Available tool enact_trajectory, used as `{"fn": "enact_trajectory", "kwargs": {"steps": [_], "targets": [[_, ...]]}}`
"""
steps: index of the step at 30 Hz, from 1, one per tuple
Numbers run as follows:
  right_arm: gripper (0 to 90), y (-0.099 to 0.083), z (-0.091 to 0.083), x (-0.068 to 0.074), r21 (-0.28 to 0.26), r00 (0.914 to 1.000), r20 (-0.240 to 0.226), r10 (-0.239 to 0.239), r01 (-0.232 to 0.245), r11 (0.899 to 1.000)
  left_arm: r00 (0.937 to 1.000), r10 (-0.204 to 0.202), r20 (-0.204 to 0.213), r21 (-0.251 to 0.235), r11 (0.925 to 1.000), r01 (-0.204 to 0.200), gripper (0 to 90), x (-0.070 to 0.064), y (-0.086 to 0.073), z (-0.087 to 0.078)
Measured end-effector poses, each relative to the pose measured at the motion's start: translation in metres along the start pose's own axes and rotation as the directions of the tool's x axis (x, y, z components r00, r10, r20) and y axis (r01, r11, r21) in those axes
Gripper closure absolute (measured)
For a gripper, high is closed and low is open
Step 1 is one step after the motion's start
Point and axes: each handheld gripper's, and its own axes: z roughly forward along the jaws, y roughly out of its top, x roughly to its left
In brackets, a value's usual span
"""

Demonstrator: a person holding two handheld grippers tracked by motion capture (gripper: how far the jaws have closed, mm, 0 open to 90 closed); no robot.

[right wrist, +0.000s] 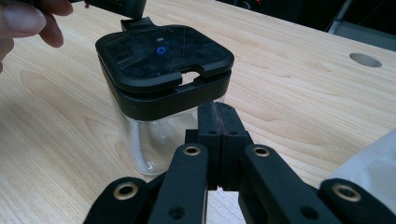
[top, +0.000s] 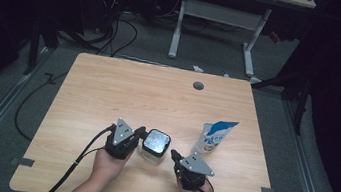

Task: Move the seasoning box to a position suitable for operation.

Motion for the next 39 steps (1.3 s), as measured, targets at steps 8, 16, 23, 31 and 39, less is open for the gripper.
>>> {"fn": "enact_trajectory", "kwargs": {"steps": [8, 16, 23, 31, 39], "targets": [[89.9, 0.002, 0.0, 0.001, -0.008, 1.0, -0.001, 0.0, 0.0, 1.0, 0.9999, -0.001, -0.01, 0.0, 1.0, 0.001, 90.0, 0.002, 0.001, 0.0], [89.9, 0.004, 0.001, 0.003, -0.014, 1.0, -0.003, 0.001, -0.001, 1.0, 0.9998, -0.004, -0.019, 0.008, 1.0, 0.004, 90.0, 0.004, 0.0, 0.002], [89.9, 0.007, 0.001, 0.003, -0.025, 1.0, -0.005, 0.003, -0.003, 1.0, 0.9997, 0.002, -0.023, 0.031, 0.9995, -0.001, 90.0, 0.006, -0.009, 0.002], [89.9, 0.011, -0.001, 0.004, -0.035, 1.0, -0.003, 0.005, -0.005, 0.999, 0.9998, -0.001, -0.018, 0.014, 0.9999, 0.001, 90.0, 0.003, -0.002, 0.0], [89.9, 0.006, -0.001, 0.002, -0.021, 1.0, -0.001, 0.006, -0.006, 1.0, 1.0, 0.009, -0.001, 0.016, 0.9998, -0.009, 90.0, -0.001, -0.002, 0.0]]}}
